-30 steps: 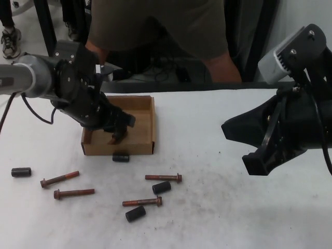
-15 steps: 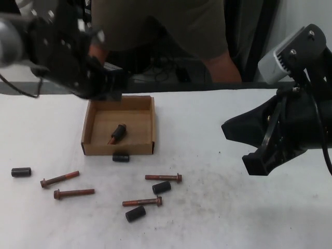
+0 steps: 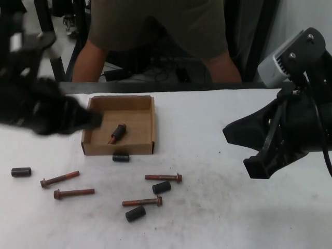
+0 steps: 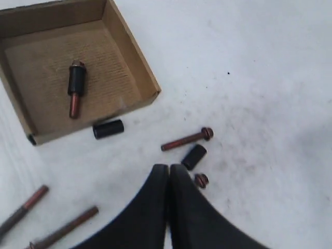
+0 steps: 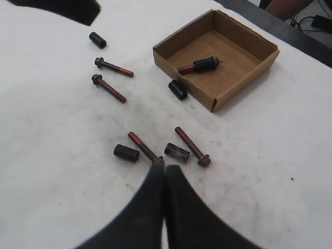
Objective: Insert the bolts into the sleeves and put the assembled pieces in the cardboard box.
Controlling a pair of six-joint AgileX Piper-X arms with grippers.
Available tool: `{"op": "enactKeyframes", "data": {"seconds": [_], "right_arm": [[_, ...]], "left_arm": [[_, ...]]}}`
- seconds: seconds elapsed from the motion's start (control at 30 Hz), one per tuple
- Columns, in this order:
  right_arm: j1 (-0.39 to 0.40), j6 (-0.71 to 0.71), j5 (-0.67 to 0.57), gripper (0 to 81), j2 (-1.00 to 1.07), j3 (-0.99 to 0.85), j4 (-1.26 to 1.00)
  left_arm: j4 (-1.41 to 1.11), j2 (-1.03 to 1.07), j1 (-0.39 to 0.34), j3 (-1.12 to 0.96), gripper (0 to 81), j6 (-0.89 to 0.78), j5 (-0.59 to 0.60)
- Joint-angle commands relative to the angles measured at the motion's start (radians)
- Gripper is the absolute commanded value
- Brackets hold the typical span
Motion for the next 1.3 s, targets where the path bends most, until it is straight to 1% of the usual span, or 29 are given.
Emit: {"op": "enactKeyframes", "data": {"seconds": [0.0,0.13,0.27,0.43,0.6,0.67,0.73,0.83,0.9,1.03,1.1,1.17,1.2,1.23,1.27], "right_arm": [[-0.004,0.011,-0.007,0.3,-0.013,0.003,-0.002],[-0.004,0.074,-0.007,0.3,-0.013,0.003,-0.002],[-0.004,0.129,-0.007,0.3,-0.013,0.003,-0.002],[-0.004,0.205,-0.007,0.3,-0.013,0.003,-0.002],[-0.004,0.266,-0.007,0.3,-0.013,0.003,-0.002],[-0.004,0.335,-0.007,0.3,-0.013,0.005,-0.003],[-0.004,0.463,-0.007,0.3,-0.001,0.005,-0.004],[0.015,0.591,0.002,0.6,0.026,0.005,-0.004],[0.039,0.676,0.017,3.6,0.059,0.005,-0.016],[0.102,0.819,0.022,16.3,0.148,0.005,-0.101],[0.121,0.874,0.022,22.3,0.197,0.005,-0.164],[0.124,0.959,0.022,24.8,0.252,0.001,-0.225],[0.124,0.973,0.019,24.9,0.272,-0.003,-0.244],[0.122,0.962,0.013,24.9,0.297,-0.007,-0.27],[0.119,0.922,0.007,24.9,0.325,-0.012,-0.292]], "left_arm": [[-0.004,-0.131,0.001,0.093,0.8,-0.042,0.001],[-0.004,-0.32,0.001,0.209,0.8,-0.08,0.01],[-0.004,-0.488,0.001,0.273,0.8,-0.089,0.012],[0.007,-0.62,0.001,0.312,0.8,-0.157,0.012],[0.058,-0.68,0.001,0.324,0.8,-0.175,0.012],[0.053,-0.685,0.001,0.324,0.8,-0.175,0.012],[0.046,-0.685,0.001,0.324,0.8,-0.175,0.012],[0.047,-0.685,0.001,0.324,0.8,-0.175,0.014],[0.047,-0.685,0.001,0.324,0.8,-0.175,0.028],[0.047,-0.685,0.001,0.324,0.8,-0.175,0.031],[0.047,-0.685,0.001,0.324,0.8,-0.175,0.031],[0.047,-0.685,0.001,0.324,0.8,-0.175,0.031],[0.047,-0.685,0.001,0.324,0.8,-0.175,0.031],[0.047,-0.685,0.001,0.324,0.8,-0.175,0.031],[0.047,-0.685,0.001,0.324,0.8,-0.175,0.031]]}}
